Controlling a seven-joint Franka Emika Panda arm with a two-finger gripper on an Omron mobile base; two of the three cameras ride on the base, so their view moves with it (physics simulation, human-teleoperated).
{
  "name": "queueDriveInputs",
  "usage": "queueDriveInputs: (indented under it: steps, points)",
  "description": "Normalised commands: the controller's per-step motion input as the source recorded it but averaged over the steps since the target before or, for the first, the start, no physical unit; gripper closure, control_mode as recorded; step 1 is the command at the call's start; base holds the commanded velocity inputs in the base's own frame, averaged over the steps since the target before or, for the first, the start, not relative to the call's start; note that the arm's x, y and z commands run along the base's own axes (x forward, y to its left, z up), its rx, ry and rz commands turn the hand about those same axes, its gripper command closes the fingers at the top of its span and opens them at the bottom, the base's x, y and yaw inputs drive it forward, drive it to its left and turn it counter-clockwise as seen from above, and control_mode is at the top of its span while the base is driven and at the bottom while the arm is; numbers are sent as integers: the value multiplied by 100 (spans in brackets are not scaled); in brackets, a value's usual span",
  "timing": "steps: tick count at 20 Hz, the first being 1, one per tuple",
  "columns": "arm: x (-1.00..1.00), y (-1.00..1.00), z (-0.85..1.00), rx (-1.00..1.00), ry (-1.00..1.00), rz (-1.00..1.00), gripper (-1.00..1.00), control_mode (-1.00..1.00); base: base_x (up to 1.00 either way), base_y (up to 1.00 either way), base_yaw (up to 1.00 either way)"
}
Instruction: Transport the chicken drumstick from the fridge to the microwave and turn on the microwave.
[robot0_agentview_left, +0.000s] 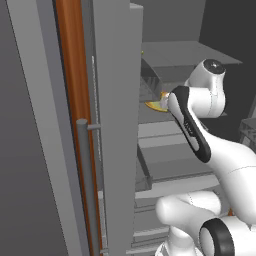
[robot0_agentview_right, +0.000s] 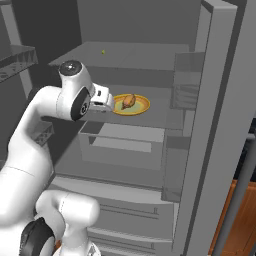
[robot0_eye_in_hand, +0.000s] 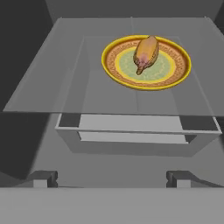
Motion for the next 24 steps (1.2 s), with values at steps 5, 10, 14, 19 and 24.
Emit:
queueDriveInputs:
  steps: [5,10,14,19,24]
  points:
    - [32,-24,0,0,-1,0,-100,-100,0,0,0]
    - [40,-20,-1,0,0,0,-100,-100,0,0,0]
    - [43,-15,-11,0,0,0,-100,-100,0,0,0]
    - [44,-13,-25,0,0,0,-100,-100,0,0,0]
    - [45,-7,-34,0,0,0,-100,-100,0,0,0]
